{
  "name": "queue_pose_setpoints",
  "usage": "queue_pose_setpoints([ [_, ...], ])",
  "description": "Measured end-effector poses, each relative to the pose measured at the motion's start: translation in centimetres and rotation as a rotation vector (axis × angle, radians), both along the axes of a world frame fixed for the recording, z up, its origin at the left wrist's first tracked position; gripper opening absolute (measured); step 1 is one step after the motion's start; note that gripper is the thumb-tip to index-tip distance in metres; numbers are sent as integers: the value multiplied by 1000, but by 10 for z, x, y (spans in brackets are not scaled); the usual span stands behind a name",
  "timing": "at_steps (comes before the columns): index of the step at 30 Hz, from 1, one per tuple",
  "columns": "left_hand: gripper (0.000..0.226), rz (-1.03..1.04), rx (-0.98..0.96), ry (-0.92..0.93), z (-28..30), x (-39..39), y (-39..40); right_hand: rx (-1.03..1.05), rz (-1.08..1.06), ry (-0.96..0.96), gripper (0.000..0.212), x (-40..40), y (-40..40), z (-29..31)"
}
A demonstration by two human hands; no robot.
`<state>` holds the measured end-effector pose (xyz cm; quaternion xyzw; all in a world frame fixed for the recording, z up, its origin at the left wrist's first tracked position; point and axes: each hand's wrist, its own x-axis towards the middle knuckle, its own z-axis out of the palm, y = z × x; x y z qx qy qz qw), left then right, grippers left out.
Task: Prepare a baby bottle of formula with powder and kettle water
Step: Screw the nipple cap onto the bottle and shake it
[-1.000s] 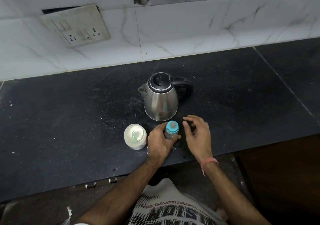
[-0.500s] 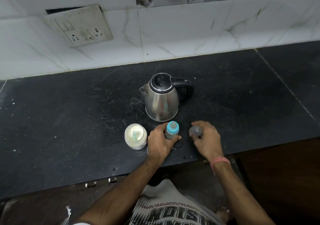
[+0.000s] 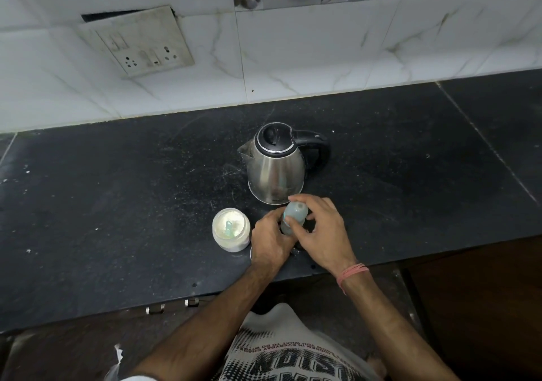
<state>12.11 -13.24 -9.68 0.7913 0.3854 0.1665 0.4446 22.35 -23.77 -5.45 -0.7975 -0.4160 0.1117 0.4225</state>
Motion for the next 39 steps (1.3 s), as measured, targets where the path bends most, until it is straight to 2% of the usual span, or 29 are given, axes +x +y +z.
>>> queue_pose_setpoints([
  [8, 44, -8, -26, -7, -14, 0, 2, -45, 40, -118, 50, -3, -2, -20],
  [15, 48, -7, -36, -50, -8, 1, 3, -31, 54, -303, 51, 3, 4, -38],
  [22, 42, -41, -19, -94, -13, -2, 6, 25, 14, -261, 54, -2, 12, -64],
  [29, 34, -67, 6, -79, -21, -4, 10, 33, 94, -266, 65, 3, 15, -69],
  [35, 40, -107, 36, -59, -25, -5, 13, 3, 122, -268, 69, 3, 13, -64],
  [39, 56, -228, 108, 41, -28, -16, 13, -63, 157, -209, 90, 4, 12, -59],
])
